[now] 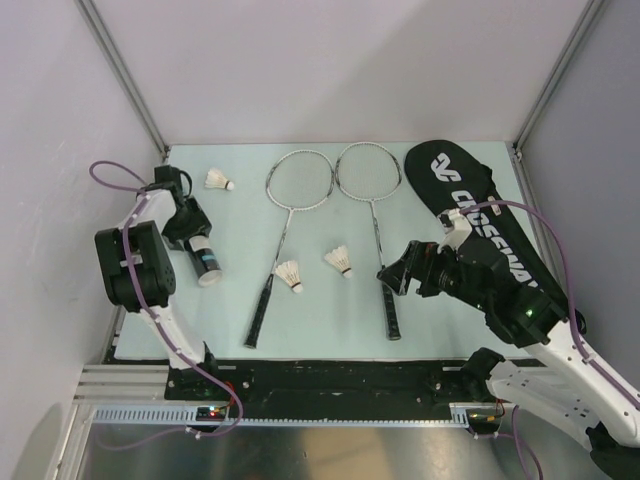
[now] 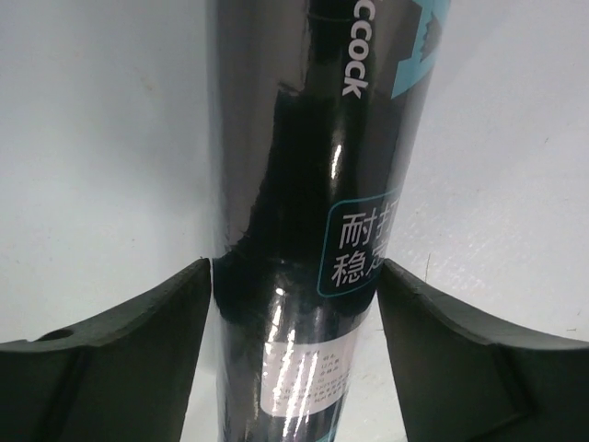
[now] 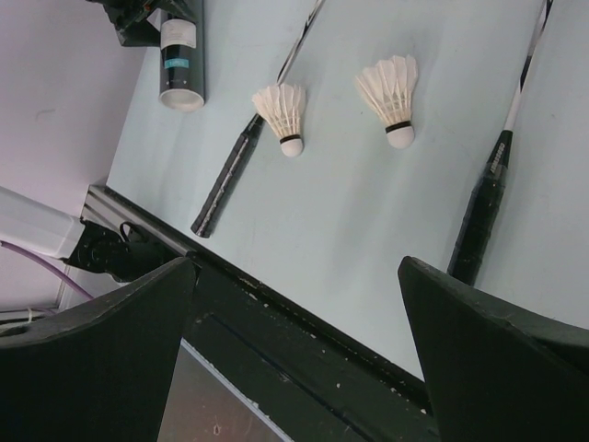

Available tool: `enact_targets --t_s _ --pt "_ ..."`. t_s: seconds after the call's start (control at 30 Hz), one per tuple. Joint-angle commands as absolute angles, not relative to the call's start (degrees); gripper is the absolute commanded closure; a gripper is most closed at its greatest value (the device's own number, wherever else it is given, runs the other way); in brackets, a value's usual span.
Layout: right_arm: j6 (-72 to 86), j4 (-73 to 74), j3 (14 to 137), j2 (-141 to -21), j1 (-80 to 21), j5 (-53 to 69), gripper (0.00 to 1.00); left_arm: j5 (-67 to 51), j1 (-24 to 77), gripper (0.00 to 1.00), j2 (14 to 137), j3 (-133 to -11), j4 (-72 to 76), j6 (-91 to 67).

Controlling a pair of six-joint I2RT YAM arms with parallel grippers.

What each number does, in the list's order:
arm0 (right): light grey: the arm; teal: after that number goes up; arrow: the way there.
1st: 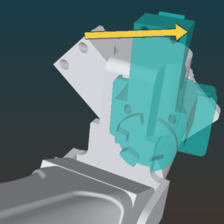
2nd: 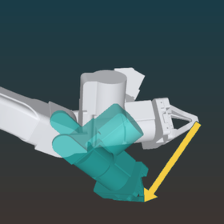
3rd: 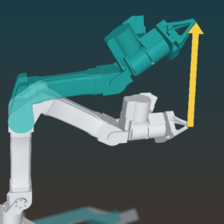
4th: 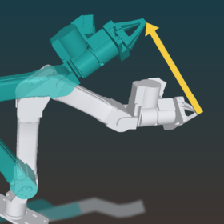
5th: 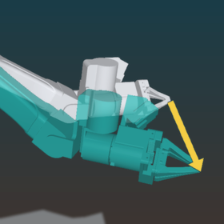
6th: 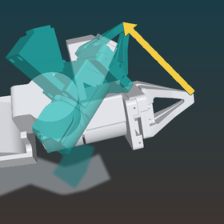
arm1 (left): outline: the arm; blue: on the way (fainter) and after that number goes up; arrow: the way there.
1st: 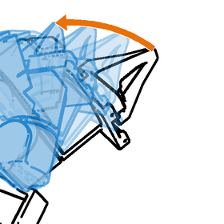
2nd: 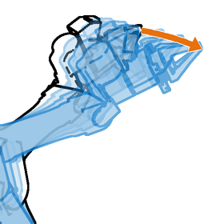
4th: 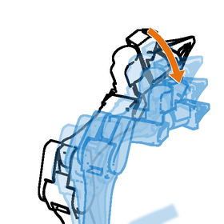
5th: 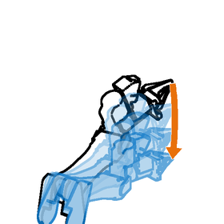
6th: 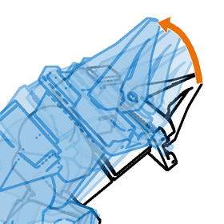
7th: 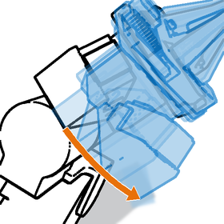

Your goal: Pack up the badminton gear

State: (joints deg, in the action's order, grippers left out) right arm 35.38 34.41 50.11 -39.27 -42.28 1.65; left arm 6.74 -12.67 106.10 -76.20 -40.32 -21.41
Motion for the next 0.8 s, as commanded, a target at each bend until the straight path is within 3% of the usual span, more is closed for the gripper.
enact_targets --t_s 0.0,0.33,0.77 --pt "35.3 32.0 50.1 -39.8 -42.6 2.7 0.01 6.1 -13.0 0.28 107.7 -77.8 -39.6 -20.4" --pt "36.3 31.9 50.1 -39.2 -42.5 3.0 0.01 7.7 -13.0 0.66 96.1 -74.0 -39.5 -20.8" --pt "38.6 26.0 50.1 -40.0 -42.7 4.4 0.02 -12.1 -7.7 0.83 62.3 -65.8 -39.1 -17.9"
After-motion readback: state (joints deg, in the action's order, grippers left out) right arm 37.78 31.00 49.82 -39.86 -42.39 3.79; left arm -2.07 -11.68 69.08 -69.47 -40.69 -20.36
